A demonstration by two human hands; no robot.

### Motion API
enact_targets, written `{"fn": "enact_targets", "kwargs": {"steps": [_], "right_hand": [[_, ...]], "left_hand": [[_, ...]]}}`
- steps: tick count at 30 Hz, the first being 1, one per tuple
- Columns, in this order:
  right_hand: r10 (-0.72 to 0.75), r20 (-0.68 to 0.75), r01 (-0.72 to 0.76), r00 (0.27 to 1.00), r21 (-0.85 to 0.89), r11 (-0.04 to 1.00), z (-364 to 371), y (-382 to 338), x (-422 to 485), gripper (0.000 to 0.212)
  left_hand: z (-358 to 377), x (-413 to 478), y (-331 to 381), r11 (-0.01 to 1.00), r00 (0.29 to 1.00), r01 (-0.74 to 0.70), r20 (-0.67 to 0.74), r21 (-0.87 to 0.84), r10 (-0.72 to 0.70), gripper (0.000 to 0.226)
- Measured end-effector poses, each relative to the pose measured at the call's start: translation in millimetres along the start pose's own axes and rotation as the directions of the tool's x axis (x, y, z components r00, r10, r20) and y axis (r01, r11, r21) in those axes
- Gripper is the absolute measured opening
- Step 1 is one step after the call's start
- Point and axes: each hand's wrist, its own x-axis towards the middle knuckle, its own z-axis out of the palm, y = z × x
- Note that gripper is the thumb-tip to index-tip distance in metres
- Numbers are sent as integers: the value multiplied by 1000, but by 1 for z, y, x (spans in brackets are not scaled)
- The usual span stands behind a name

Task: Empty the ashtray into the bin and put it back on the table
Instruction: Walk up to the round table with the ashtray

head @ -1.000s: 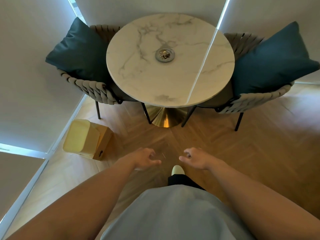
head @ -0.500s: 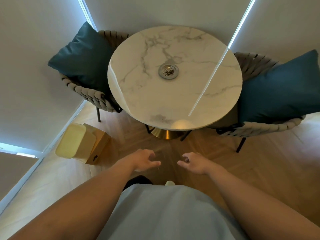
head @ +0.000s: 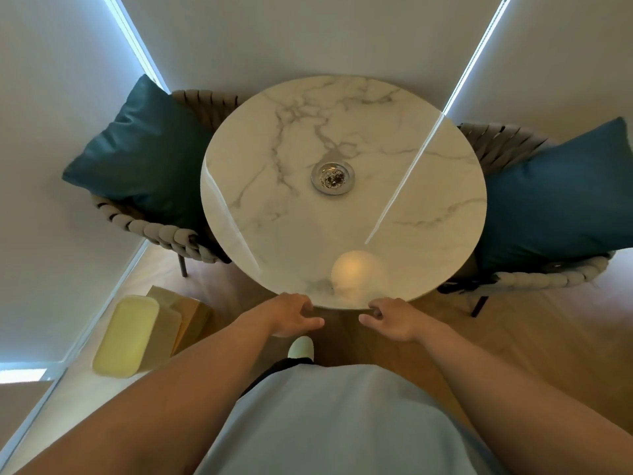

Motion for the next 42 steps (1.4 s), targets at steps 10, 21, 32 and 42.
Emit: {"fn": "enact_targets", "kwargs": {"steps": [10,21,32,42], "right_hand": [[41,-5,-41,999,26,999,-29,-27,42,74],[0,6,0,1000,8,1000,-96,-14,76,73],[-50,-17,49,999,-45,998,-144,9,111,72],[10,-112,-10,994,2,1000,-157,-12,137,70]], "left_hand": [[-68,41,-9,995,998,-52,49,84,48,63],[-107,76,22,999,1000,11,-7,42,-10,64],[-122,98,57,993,993,85,-72,-78,-91,65],[-161,124,35,998,996,63,-54,-10,-64,67]]}}
